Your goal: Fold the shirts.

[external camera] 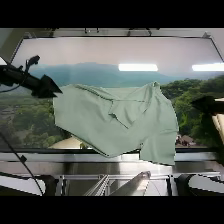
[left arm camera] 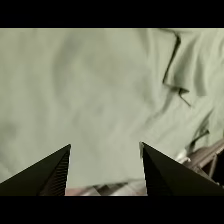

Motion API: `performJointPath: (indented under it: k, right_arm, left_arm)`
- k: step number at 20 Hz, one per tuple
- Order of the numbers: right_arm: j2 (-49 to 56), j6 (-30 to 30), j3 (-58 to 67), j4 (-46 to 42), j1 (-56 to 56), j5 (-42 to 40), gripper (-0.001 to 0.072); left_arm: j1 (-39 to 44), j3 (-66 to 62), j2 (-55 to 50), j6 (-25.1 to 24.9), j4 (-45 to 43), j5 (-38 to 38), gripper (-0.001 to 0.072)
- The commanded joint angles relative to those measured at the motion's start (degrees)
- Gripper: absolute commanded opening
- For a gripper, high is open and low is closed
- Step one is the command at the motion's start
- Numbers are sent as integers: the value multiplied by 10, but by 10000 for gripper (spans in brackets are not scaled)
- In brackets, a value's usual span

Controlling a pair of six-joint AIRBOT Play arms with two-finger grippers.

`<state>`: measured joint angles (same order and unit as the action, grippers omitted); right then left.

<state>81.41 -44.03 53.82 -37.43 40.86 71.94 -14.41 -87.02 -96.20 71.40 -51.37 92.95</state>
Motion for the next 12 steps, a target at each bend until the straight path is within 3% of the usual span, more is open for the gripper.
performJointPath:
  k: [1, 2, 6, 8, 9, 12]
  right_arm:
    - [4, -23, -26, -125, 26, -14, 368]
    - [12, -24, -32, -128, 17, -17, 416]
    - [61, -56, -36, -132, -29, -16, 415]
    - [89, -56, -36, -132, -68, -16, 405]
    - [100, -56, -36, -132, -88, -17, 351]
    - [119, -60, -36, -129, -136, -31, 359]
  left_arm:
    - [-5, 204, 101, -5, -1, 1, 475]
    - [-6, 259, 127, -10, -2, -4, 475]
    - [-5, 421, 214, -19, -2, -90, 474]
    - [-5, 478, 243, -19, -6, -131, 475]
    - [-5, 497, 250, -18, -16, -144, 474]
    - [-5, 539, 245, -17, -15, -165, 474]
